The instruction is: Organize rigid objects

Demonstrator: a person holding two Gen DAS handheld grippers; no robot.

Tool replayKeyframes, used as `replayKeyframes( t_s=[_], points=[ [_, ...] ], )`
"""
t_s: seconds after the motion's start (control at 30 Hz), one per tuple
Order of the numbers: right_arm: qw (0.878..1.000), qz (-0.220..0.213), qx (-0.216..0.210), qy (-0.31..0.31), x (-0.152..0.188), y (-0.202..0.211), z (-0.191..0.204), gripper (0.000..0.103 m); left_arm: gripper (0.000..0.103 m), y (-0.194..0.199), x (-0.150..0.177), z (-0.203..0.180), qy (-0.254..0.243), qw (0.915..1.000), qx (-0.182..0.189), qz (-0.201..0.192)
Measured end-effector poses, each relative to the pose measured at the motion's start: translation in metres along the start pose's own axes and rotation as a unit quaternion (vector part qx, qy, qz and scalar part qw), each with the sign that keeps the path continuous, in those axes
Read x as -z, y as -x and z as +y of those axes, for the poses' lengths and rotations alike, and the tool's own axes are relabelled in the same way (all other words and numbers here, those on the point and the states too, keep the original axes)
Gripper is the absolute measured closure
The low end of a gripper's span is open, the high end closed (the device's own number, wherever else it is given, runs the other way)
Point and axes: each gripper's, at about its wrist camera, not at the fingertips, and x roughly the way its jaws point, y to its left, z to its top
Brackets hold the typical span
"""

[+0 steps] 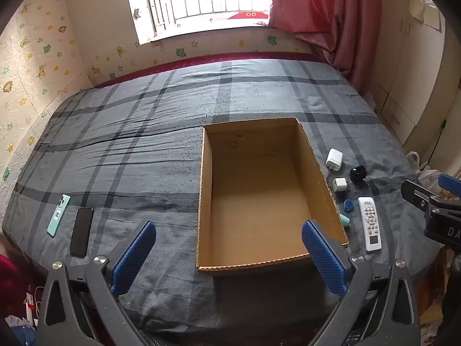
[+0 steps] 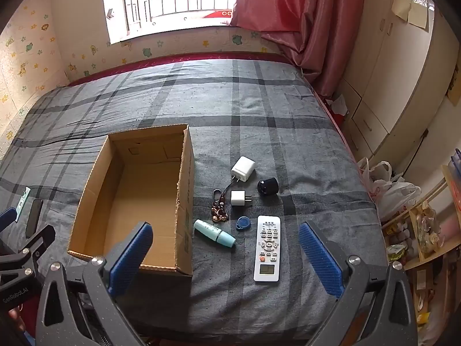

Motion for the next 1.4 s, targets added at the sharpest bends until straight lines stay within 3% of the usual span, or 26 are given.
replayKeyframes(
  t_s=[1.4],
  points=[
    [1.0,-0.01,-0.012,0.002,0.001,0.011,0.006,0.0,0.0,0.005,0.003,-0.001,-0.004,1.0,-0.001,0.009]
  ],
)
